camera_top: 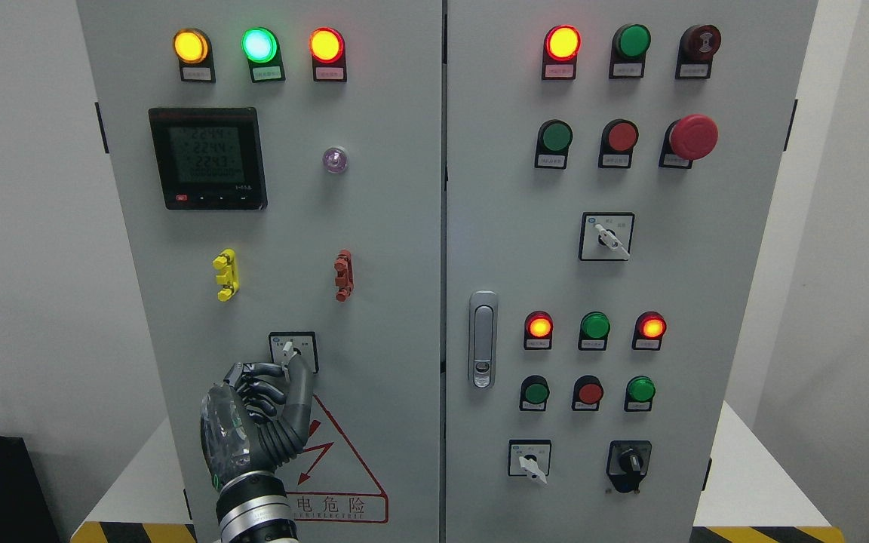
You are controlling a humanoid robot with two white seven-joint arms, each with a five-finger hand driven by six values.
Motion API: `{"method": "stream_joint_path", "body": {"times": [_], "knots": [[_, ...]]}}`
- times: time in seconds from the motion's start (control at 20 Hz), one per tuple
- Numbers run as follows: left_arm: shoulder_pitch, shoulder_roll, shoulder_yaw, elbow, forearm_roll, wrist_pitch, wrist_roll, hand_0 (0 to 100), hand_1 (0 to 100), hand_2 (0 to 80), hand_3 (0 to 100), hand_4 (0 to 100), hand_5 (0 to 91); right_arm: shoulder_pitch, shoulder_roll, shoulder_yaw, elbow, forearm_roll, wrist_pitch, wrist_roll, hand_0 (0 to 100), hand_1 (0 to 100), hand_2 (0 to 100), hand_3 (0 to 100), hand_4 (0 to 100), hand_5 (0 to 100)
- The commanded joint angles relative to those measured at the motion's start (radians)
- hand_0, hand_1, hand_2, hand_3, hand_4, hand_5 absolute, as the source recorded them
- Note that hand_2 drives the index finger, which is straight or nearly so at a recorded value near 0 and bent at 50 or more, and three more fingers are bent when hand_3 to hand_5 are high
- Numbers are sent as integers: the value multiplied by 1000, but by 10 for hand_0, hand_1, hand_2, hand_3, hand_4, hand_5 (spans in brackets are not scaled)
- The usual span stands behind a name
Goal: Turn on light switch 1
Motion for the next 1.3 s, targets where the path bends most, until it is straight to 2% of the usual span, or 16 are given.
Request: {"method": "stream_joint_path", "body": {"times": [0.0, 1.25], "knots": [[-4, -1, -2, 0, 1, 5, -2, 312, 489, 550, 851, 868, 760, 0, 0, -1, 0, 0, 1, 1, 120, 389, 0, 0, 0, 0], [-27, -1, 2, 8, 1, 42, -3, 301, 453, 553, 854, 870, 762, 0, 0, -1, 0, 0, -1, 1, 120, 389, 0, 0, 0, 0]]}}
